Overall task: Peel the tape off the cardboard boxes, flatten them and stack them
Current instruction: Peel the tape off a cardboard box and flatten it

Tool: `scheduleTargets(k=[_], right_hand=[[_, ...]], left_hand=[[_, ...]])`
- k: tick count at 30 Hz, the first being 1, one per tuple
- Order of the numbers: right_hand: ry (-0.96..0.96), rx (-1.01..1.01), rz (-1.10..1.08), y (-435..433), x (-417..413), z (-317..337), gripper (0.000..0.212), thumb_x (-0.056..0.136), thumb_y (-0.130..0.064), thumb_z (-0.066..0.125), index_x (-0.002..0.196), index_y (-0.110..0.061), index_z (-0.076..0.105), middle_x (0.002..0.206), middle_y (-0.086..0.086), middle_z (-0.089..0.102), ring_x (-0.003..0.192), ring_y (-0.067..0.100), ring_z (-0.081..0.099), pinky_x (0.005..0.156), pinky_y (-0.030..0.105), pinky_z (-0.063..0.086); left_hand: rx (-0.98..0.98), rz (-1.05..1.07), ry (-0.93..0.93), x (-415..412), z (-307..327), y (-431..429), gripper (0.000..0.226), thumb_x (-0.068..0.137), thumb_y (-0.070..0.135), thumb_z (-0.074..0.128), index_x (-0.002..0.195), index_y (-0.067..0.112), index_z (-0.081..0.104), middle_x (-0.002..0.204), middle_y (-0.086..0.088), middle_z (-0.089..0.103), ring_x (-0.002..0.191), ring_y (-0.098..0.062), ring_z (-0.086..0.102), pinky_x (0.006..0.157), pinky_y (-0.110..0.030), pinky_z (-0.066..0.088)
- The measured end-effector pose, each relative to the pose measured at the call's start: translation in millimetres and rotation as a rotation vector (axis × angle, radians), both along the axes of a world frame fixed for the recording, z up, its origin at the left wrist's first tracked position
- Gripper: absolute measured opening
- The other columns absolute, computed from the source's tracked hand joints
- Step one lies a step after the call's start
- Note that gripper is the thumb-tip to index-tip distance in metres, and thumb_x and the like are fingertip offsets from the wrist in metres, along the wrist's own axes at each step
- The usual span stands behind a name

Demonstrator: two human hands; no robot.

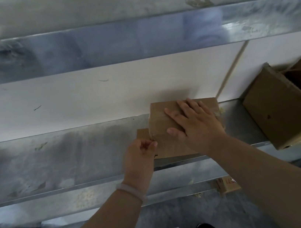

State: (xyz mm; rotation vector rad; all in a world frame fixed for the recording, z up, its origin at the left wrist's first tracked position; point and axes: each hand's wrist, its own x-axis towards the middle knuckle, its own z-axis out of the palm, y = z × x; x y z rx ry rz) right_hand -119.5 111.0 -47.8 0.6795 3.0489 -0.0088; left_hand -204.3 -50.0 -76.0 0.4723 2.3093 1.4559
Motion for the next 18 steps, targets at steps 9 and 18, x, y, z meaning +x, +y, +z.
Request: scheduleTargets(k=[9, 18], right_hand=[[-0.006, -0.006, -0.01, -0.8, -0.3, 0.5, 0.09, 0.074, -0.078, -0.021, 0.152, -0.044, 0.007, 0.163, 0.003, 0.013, 0.15, 0.025, 0.005, 0.122, 0.045, 0.004], [-0.021, -0.031, -0.006, -2.7, 0.4, 2.8, 0.09, 0.071, -0.08, -0.021, 0.151, -0.047, 0.004, 0.163, 0.0, 0.009, 0.15, 0.023, 0.001, 0.122, 0.044, 0.001]], left_hand=[[0.184, -0.228, -0.204, -13.4, 10.6, -14.6, 0.018, 0.096, 0.003, 0.05, 0.079, -0.001, 0.057, 0.064, -0.002, 0.058, 0.055, -0.001, 0.054, 0.058, -0.013, 0.045], [0.164, -0.132, 0.186, -32.9, 8.3, -1.8, 0.019, 0.094, 0.007, 0.054, 0.079, 0.019, 0.049, 0.074, -0.002, 0.06, 0.066, -0.01, 0.053, 0.06, -0.014, 0.042]])
